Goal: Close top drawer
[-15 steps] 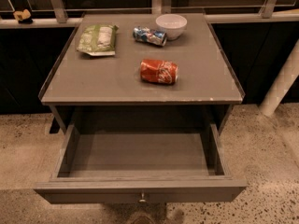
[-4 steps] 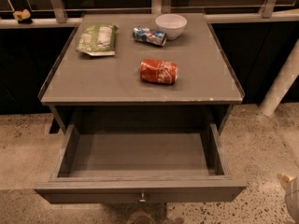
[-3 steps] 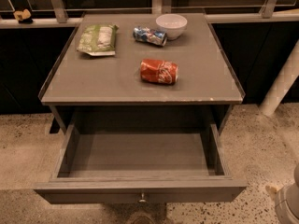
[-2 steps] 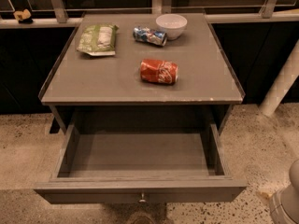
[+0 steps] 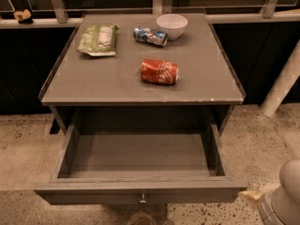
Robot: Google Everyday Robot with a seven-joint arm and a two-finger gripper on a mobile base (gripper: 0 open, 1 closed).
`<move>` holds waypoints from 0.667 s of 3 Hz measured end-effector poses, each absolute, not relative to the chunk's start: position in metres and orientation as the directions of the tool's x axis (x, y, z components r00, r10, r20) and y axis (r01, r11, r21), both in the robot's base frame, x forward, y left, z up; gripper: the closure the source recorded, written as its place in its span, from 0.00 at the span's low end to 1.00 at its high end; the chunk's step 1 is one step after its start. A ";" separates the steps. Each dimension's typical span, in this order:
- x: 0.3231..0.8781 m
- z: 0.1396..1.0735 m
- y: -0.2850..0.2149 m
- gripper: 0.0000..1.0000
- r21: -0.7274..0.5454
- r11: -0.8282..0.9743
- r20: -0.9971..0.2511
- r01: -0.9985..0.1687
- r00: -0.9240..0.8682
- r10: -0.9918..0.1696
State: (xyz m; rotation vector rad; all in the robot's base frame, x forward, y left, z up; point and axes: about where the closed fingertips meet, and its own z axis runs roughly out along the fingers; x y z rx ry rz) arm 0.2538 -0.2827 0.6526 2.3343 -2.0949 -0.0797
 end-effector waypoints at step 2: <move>0.274 0.658 -0.283 0.00 0.064 -0.165 -0.011 -0.984 0.165 -0.986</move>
Offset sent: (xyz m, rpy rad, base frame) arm 0.0489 -0.0030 -0.0136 -0.0319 0.1147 -0.0055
